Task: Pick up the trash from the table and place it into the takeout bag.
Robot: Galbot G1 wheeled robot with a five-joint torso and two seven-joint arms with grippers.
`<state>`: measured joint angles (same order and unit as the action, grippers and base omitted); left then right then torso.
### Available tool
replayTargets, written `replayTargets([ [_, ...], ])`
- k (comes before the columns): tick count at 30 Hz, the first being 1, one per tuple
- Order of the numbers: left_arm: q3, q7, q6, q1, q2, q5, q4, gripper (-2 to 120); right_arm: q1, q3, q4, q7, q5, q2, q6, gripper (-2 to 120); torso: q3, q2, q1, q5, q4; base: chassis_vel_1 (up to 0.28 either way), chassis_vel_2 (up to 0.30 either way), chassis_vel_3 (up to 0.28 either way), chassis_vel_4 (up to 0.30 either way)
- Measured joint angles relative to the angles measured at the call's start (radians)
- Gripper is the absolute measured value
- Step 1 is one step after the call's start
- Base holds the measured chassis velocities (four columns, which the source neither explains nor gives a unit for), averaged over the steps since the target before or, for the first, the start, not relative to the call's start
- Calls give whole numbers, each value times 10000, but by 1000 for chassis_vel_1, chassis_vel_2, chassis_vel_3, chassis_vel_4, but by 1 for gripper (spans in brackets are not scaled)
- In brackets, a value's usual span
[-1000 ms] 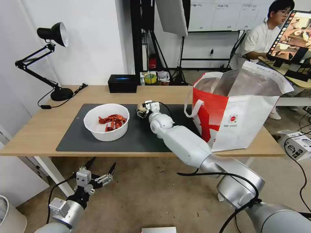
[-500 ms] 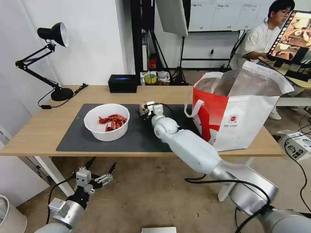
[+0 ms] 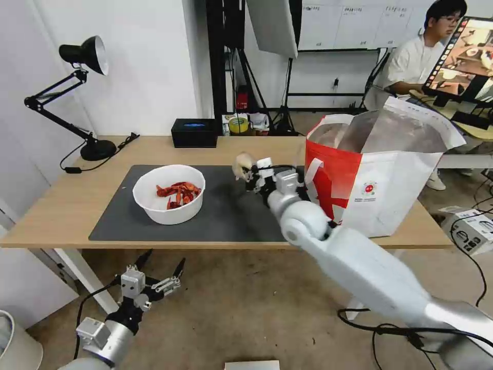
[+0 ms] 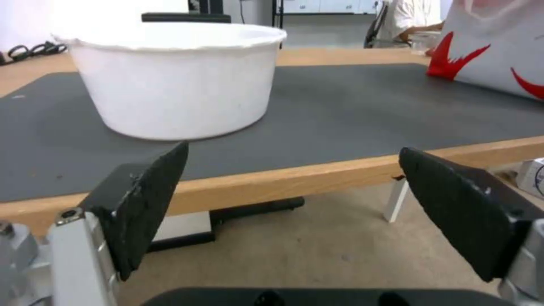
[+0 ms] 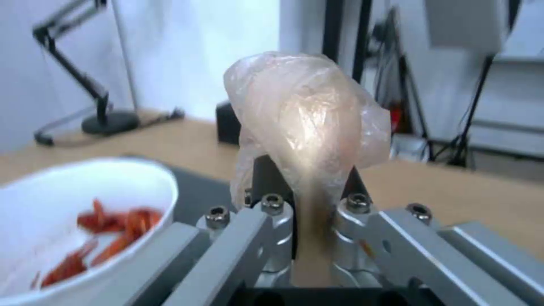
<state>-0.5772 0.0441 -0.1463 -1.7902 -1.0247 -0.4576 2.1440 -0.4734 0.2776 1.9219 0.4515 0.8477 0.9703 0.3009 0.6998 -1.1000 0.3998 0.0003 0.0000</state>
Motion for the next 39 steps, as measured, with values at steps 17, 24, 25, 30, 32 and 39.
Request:
replayTargets([
  [17, 133, -236, 218, -36, -123, 35, 558, 100, -505, -2796, 1936, 339, 101, -2476, -897, 4, 2, 0, 0, -4, 0, 0, 0, 0, 0],
  [24, 133, -253, 265, -114, -144, 37, 816, 100, -398, -3127, 1449, 925, 435, -2758, -544, 4, 2, 0, 2, -2, 0, 0, 0, 0, 0],
  [25, 126, -255, 271, -135, -152, 37, 846, 100, -417, -3154, 1386, 1083, 454, -2775, -444, 4, 2, 0, 2, -1, 0, 0, 0, 0, 0],
  [30, 106, -266, 297, -181, -220, 27, 951, 100, -590, -3227, 1297, 2088, 858, -2821, 96, 4, 2, 1, 2, -2, 0, 0, 0, 0, 0],
  [32, 113, -266, 301, -198, -251, 46, 958, 100, -649, -3243, 1295, 2258, 952, -2821, 169, 4, 2, 0, 2, -2, 0, 0, 0, 0, 0],
  [39, 241, -265, 303, -216, -334, 176, 871, 100, -1267, -3528, 1266, 2805, 1008, -2813, 440, 6, 3, 1, 2, -2, 0, 0, 0, 0, 0],
])
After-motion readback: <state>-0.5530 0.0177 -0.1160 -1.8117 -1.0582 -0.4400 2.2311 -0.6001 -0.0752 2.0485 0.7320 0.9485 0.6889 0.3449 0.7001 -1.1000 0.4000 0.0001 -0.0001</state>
